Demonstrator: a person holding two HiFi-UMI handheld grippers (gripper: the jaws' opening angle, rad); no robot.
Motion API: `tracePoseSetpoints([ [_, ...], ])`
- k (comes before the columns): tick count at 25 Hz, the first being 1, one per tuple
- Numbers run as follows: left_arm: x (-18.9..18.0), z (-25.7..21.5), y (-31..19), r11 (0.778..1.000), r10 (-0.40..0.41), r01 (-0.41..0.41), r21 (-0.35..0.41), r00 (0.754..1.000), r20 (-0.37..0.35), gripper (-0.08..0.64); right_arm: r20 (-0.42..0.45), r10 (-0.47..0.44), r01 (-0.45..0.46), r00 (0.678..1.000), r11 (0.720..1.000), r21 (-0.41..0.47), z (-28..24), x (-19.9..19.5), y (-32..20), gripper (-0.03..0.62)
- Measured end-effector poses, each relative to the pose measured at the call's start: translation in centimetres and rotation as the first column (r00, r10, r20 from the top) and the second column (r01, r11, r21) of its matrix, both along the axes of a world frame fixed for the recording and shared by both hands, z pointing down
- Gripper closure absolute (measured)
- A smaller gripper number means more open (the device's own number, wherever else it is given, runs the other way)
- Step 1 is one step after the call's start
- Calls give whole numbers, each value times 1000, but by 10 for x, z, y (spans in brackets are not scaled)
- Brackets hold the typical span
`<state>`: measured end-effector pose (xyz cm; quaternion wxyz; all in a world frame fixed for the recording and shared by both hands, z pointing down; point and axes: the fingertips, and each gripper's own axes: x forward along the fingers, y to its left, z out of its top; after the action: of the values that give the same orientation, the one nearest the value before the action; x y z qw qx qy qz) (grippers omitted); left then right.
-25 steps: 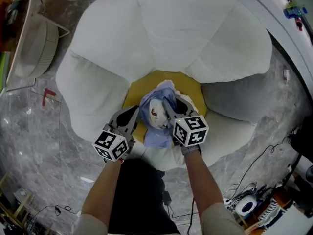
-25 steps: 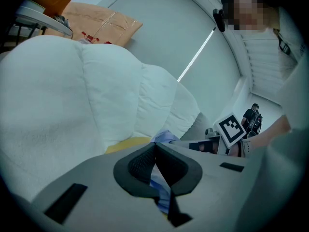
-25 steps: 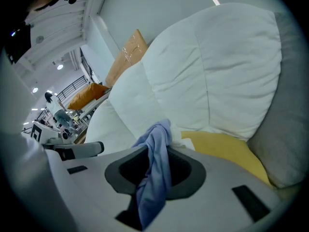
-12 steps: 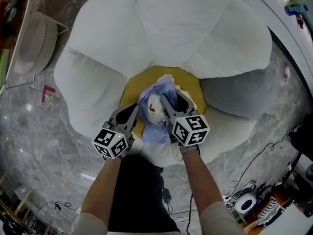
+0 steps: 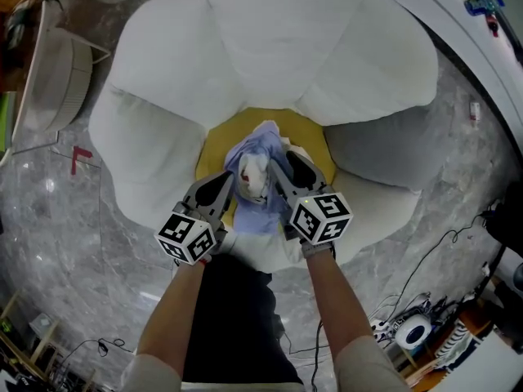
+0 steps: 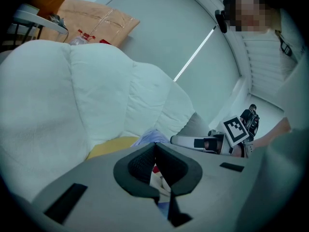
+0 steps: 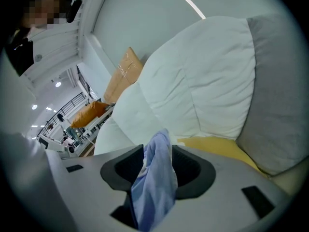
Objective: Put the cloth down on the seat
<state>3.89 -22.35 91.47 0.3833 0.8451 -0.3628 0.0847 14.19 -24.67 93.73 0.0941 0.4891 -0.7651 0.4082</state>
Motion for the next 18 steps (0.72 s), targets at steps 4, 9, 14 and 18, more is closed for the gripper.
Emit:
tracePoseSetpoints([
  [4,4,-14,-1,1000,12,-12,4,1000,-1,546,-24,-3,4,1000,1000,11,-15,6,5,414],
  [9,5,-37,0,1000,17,-17,9,1000,2,546,-23,-19,19,1000,1000,19,-37,6,11,416],
  [14,7,-66,3,1000,14,-14,18,1000,1,546,-27,-45,46,999,999,20,-63,4,21,450],
  [18,8,-87,4,1000,1,-1,29,1000,-6,546,-31,-69,70,997,997,26,-84,4,26,486],
])
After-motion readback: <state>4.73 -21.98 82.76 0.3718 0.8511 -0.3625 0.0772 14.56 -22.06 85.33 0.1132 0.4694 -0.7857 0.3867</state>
